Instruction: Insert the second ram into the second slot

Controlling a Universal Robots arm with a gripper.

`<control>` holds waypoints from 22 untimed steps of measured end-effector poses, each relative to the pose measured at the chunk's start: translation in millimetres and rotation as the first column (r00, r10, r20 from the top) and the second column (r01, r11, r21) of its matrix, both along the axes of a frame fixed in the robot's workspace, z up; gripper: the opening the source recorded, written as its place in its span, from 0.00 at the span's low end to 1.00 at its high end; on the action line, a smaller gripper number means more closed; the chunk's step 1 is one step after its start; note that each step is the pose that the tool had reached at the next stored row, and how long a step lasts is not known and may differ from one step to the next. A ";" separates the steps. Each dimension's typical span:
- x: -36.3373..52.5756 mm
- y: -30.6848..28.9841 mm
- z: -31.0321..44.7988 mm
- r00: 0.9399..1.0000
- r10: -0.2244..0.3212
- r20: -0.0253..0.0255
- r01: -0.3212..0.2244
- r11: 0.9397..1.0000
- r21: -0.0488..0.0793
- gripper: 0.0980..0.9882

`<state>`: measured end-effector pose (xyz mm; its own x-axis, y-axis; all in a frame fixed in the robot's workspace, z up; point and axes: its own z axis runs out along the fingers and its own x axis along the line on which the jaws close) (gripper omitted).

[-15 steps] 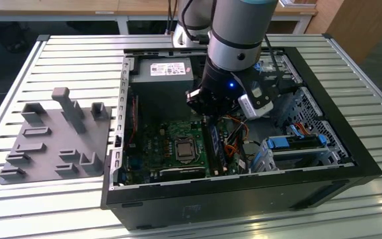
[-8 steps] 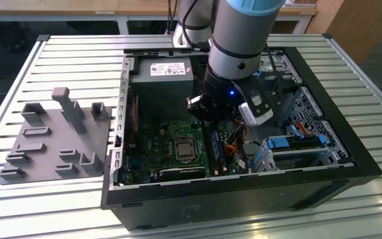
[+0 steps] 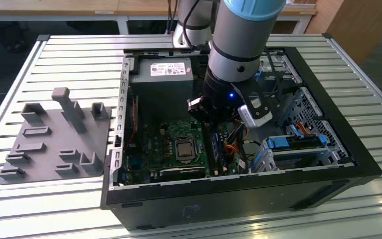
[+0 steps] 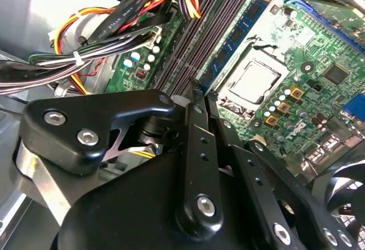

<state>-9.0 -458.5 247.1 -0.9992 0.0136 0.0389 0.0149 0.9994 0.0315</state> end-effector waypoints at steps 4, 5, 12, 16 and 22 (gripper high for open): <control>0.2 -0.1 -6.7 1.000 0.000 0.000 0.000 1.000 0.000 0.04; 0.2 -0.1 -8.4 1.000 0.000 0.000 0.000 1.000 0.000 0.04; 0.2 -0.7 -11.0 1.000 -0.002 0.000 0.002 1.000 0.000 0.04; 0.2 -2.9 -12.8 1.000 -0.012 0.000 0.012 1.000 0.000 0.04; 0.3 -3.1 -21.1 1.000 -0.014 0.000 0.014 1.000 -0.001 0.04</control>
